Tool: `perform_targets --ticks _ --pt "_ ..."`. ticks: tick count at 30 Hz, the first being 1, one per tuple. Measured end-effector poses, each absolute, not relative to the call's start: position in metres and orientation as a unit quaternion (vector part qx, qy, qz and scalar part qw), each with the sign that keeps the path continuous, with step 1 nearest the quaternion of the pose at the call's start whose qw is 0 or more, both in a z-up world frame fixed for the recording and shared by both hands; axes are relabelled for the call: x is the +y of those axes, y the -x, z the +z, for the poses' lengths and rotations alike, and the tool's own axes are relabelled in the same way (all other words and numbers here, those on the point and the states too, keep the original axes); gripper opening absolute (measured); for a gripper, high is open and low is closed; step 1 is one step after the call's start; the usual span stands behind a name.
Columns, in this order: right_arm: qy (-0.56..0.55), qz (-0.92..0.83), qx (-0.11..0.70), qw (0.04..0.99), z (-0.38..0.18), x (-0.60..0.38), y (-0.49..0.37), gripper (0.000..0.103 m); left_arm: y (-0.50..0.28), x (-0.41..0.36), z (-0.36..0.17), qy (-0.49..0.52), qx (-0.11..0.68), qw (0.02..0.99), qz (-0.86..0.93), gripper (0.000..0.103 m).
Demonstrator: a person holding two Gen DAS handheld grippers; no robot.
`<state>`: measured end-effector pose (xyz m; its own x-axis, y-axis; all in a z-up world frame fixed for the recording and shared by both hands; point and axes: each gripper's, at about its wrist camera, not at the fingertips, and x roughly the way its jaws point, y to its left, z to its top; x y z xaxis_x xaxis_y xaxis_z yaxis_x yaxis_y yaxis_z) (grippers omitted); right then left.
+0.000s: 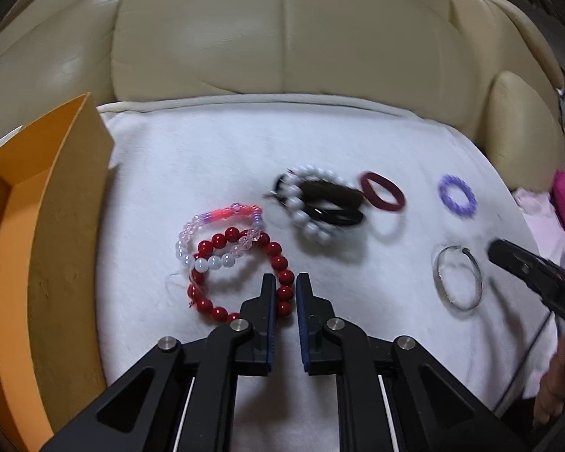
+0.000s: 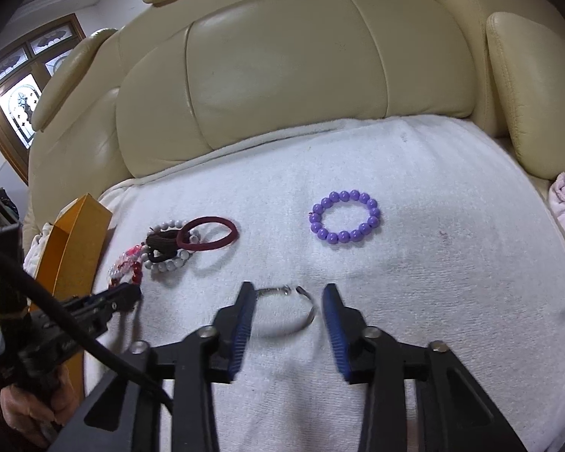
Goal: Organize jewelry
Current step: 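Grasp the silver bangle with the right tool while the left tool grasps the red bead bracelet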
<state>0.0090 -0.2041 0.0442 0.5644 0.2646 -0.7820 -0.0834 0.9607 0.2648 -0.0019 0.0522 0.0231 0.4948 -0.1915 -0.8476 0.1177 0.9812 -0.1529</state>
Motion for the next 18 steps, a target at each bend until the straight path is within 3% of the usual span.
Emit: perform_targets --ticks 5,6,8,10,11,18 --pt "-0.111 0.09 0.474 0.869 0.035 -0.21 -0.015 0.038 0.004 0.062 0.029 0.05 0.491 0.865 -0.089 0.013" --pt "-0.112 0.09 0.479 0.866 0.033 -0.211 -0.016 0.041 0.005 0.064 0.032 0.046 0.488 0.868 -0.083 0.016" --pt "-0.111 0.093 0.483 0.864 0.031 -0.211 -0.016 0.05 0.007 0.066 0.037 0.029 0.476 0.876 -0.071 0.035" --pt "-0.095 0.091 0.484 0.865 0.03 -0.208 -0.016 0.058 0.002 0.071 0.039 0.01 0.461 0.885 -0.054 0.04" --pt "-0.089 0.092 0.487 0.864 0.028 -0.206 -0.015 0.065 0.006 0.072 0.042 0.005 0.458 0.887 -0.049 0.04" --pt "-0.061 0.091 0.493 0.863 0.019 -0.197 -0.014 0.065 -0.013 0.062 0.029 -0.046 0.459 0.887 -0.032 0.04"
